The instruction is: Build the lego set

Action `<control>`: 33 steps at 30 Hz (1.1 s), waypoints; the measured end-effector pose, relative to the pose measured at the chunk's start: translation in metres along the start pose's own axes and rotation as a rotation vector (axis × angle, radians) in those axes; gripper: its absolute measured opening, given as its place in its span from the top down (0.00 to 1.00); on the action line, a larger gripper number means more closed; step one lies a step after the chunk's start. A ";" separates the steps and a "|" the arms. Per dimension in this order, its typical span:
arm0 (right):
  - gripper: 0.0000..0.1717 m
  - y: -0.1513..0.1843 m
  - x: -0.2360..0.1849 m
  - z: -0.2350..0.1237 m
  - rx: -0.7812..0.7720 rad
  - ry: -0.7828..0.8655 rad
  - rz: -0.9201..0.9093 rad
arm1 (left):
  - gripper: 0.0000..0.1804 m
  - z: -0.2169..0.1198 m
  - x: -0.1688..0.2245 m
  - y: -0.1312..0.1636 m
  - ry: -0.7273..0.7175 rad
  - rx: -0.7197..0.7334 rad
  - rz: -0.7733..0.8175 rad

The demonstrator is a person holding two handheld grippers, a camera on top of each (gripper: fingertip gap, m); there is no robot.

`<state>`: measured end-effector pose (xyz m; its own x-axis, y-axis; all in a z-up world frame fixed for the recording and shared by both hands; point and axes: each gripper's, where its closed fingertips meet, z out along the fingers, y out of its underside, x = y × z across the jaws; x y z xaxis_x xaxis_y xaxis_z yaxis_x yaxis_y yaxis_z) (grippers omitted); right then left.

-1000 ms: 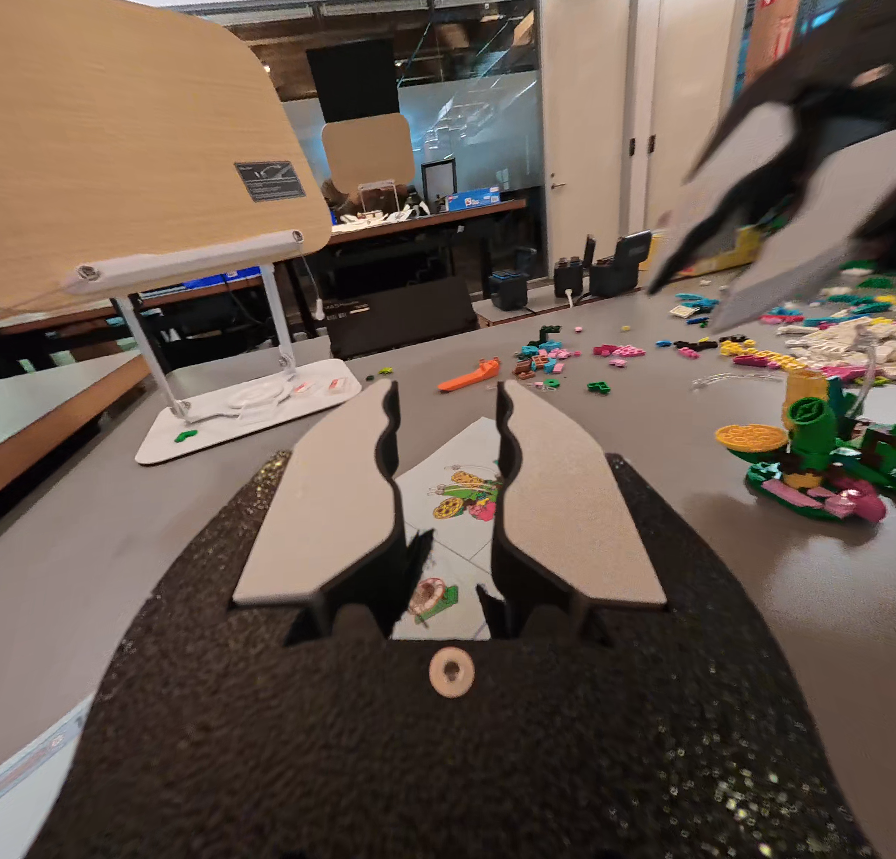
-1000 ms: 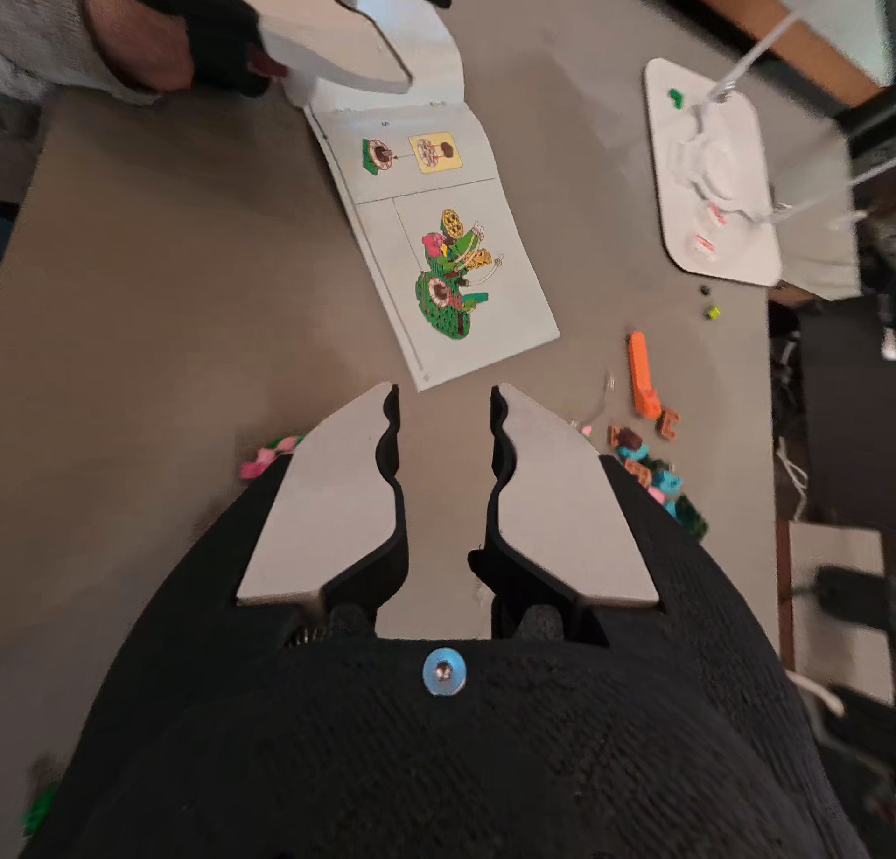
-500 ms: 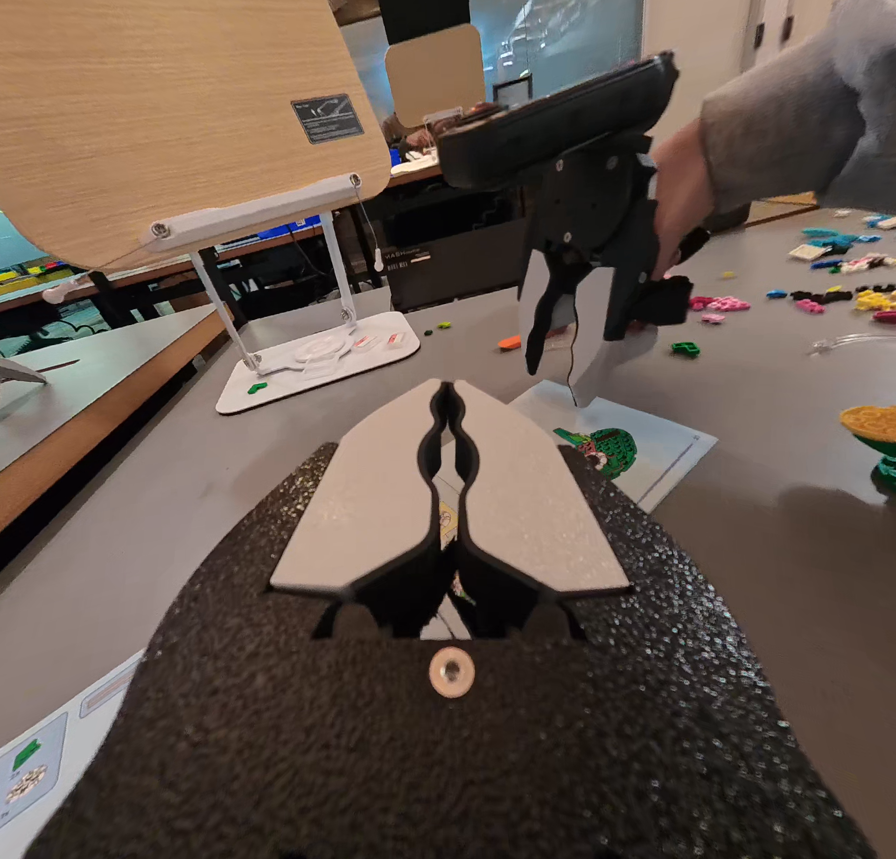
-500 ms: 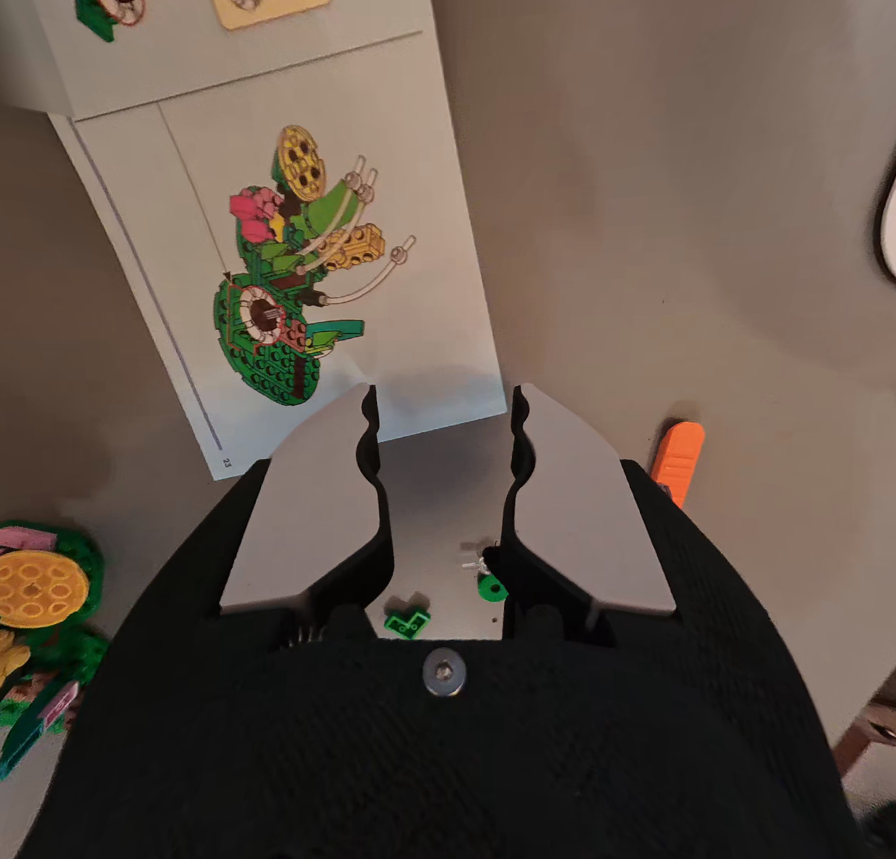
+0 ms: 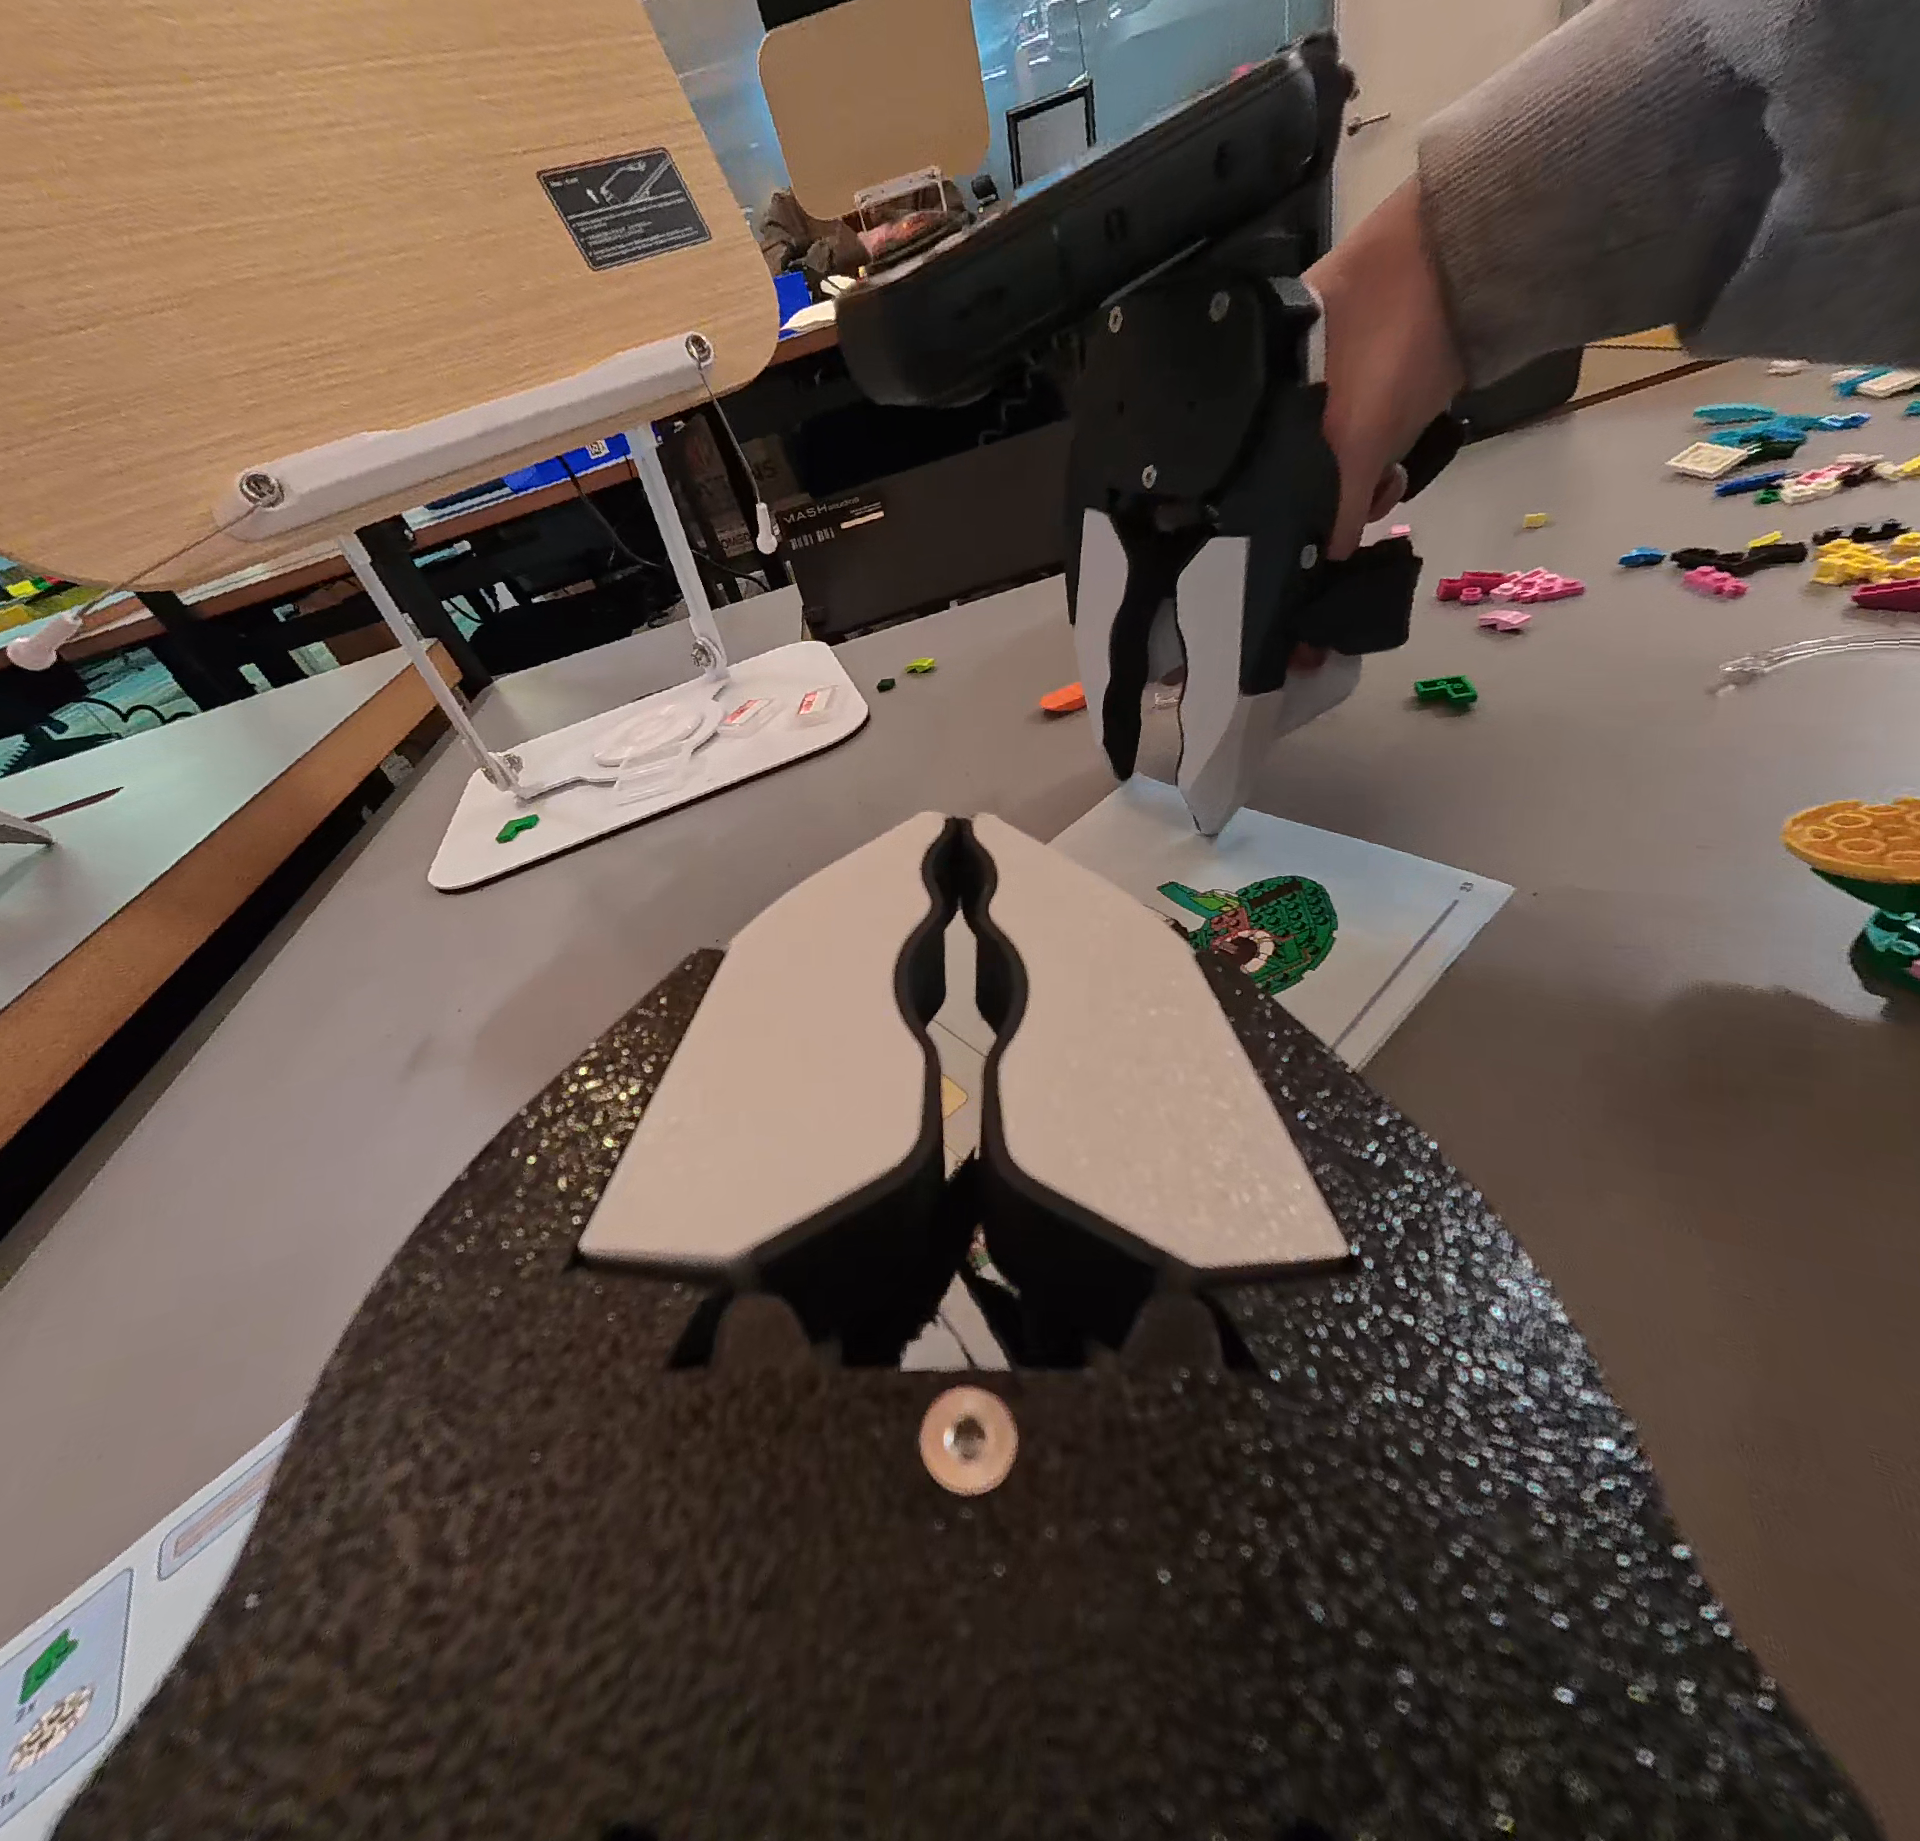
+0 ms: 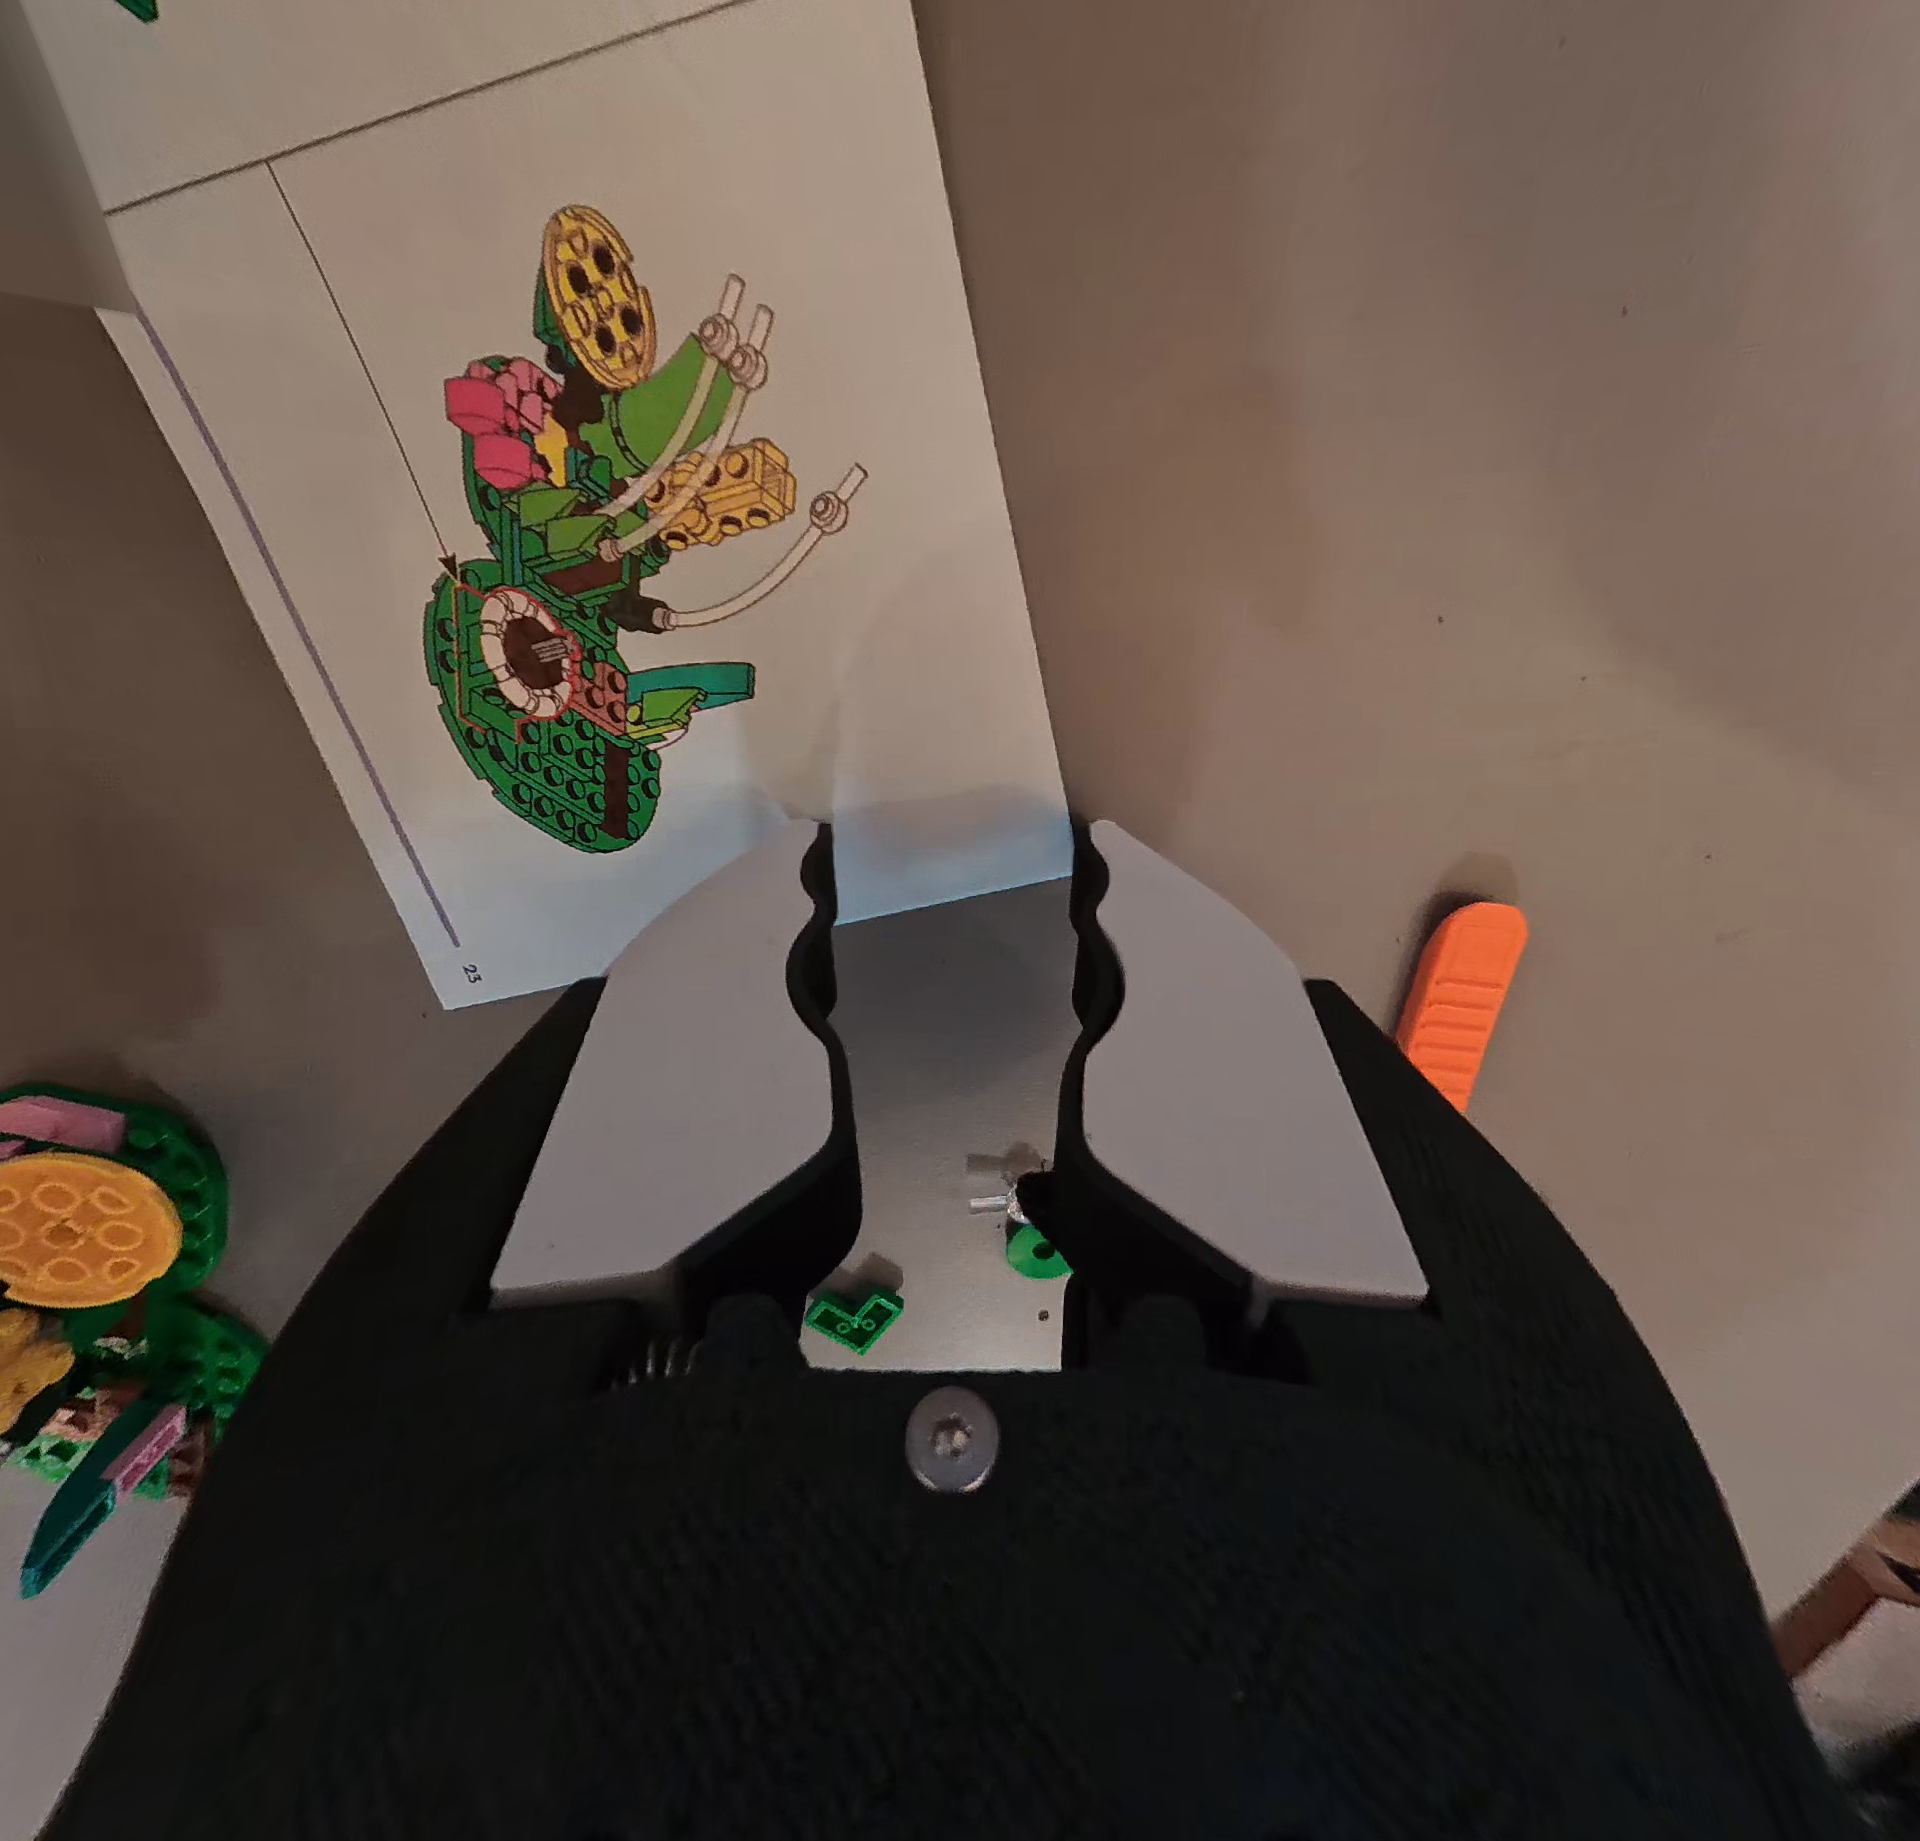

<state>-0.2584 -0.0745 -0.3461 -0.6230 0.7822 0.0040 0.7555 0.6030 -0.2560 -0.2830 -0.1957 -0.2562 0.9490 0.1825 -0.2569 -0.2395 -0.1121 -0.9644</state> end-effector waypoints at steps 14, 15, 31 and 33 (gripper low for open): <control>0.98 0.005 0.006 -0.004 -0.034 0.267 -0.099 | 1.00 -0.001 0.005 -0.001 0.025 0.013 0.020; 1.00 0.005 0.006 -0.004 -0.032 0.273 -0.096 | 1.00 -0.001 0.006 -0.002 0.026 0.014 0.021; 1.00 -0.045 -0.027 -0.062 0.442 -0.051 0.354 | 0.51 -0.005 0.057 0.007 0.409 -0.059 0.182; 1.00 -0.056 -0.030 -0.070 0.525 -0.093 0.396 | 0.47 -0.006 0.063 0.006 0.426 -0.067 0.177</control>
<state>-0.2676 -0.1211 -0.2637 -0.3509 0.8982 -0.2649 0.7465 0.0975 -0.6582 -0.2238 -0.1908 -0.2779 0.8977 -0.2607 -0.3550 -0.4048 -0.1703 -0.8984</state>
